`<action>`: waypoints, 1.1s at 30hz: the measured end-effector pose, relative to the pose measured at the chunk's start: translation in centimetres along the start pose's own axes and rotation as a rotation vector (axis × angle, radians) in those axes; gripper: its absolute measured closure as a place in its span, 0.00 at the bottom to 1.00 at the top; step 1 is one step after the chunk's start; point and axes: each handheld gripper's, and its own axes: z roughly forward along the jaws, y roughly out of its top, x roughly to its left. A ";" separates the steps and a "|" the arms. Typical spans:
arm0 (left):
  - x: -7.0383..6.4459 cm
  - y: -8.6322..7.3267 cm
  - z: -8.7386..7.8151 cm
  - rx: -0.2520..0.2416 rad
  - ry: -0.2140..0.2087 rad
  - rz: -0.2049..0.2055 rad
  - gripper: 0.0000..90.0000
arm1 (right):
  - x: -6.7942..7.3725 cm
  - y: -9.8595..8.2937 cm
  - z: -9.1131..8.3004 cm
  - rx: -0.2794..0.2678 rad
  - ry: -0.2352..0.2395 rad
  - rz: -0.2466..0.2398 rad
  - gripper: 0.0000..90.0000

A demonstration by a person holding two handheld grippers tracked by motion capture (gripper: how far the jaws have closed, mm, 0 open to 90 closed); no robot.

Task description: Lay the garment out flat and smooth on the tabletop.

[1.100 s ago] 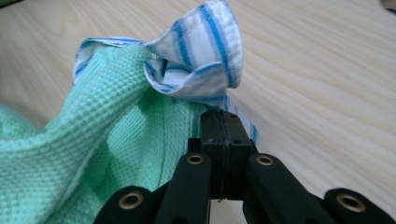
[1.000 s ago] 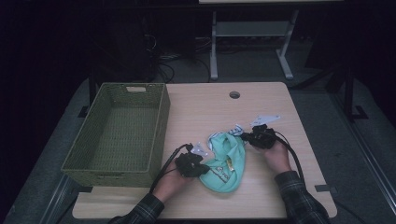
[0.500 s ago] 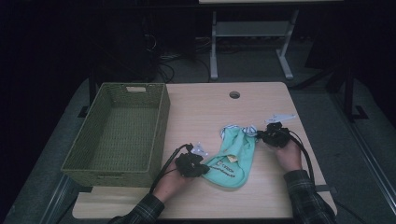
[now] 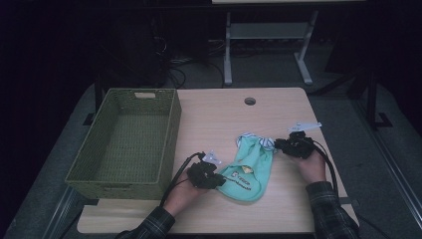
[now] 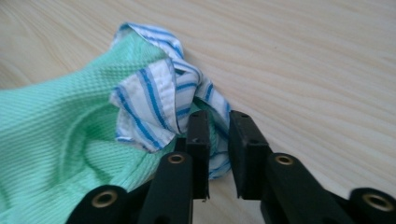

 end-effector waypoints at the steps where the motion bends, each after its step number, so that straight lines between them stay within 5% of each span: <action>1: 0.0 0.2 -0.3 -0.011 -0.002 -0.002 0.86 | 0.0 0.0 -0.4 -0.007 0.005 0.008 0.85; 13: 2.5 3.0 -0.8 -0.088 0.049 -0.019 0.92 | 1.6 -1.7 -3.8 -0.029 0.061 0.004 0.88; 24: 3.9 5.8 3.0 -0.076 0.027 0.009 0.91 | 5.0 -2.9 -4.0 0.011 0.152 -0.048 0.96; 33: 4.0 6.7 5.6 -0.040 0.013 0.036 0.80 | 7.6 -3.7 -3.5 0.047 0.221 -0.087 0.89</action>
